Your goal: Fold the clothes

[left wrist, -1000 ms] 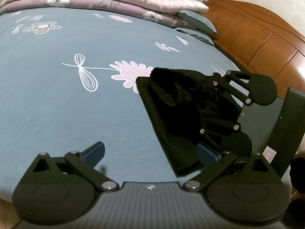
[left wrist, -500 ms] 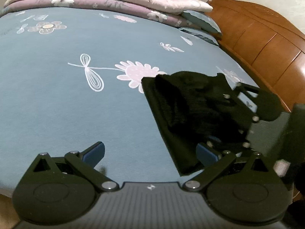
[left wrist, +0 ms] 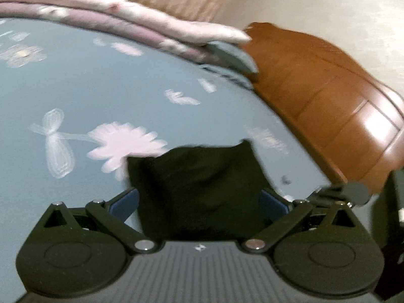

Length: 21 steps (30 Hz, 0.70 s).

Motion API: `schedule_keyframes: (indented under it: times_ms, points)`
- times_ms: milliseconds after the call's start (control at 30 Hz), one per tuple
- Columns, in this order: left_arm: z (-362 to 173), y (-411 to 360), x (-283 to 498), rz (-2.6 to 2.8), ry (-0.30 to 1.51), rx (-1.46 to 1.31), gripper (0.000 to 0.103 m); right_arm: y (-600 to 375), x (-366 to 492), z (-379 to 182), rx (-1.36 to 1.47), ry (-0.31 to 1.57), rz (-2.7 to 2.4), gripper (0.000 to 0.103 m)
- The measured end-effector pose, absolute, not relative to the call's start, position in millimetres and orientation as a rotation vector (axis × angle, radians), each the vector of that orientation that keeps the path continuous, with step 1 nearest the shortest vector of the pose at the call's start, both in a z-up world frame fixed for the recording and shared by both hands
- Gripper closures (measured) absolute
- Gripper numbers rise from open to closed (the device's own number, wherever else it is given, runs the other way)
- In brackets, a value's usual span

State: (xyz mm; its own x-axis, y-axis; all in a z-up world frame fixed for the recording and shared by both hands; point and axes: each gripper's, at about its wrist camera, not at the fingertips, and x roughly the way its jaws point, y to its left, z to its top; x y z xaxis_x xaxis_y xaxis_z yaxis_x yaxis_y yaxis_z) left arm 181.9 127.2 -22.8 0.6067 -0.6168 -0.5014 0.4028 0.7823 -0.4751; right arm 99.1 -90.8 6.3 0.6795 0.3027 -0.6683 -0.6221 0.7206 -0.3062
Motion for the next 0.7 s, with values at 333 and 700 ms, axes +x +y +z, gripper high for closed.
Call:
schedule_keyframes:
  times_ms: [333, 700]
  points:
    - [-64.2, 42.2, 238.7, -0.64, 0.794, -0.244, 0.004, -115.6, 129.3, -30.0, -0.327, 0.706, 0.46, 0.086]
    - [-66.1, 70.9, 218.5, -0.484, 0.848, -0.089, 0.01, -143.8, 102.5, -29.1, -0.217, 0.717, 0.499, 0.076]
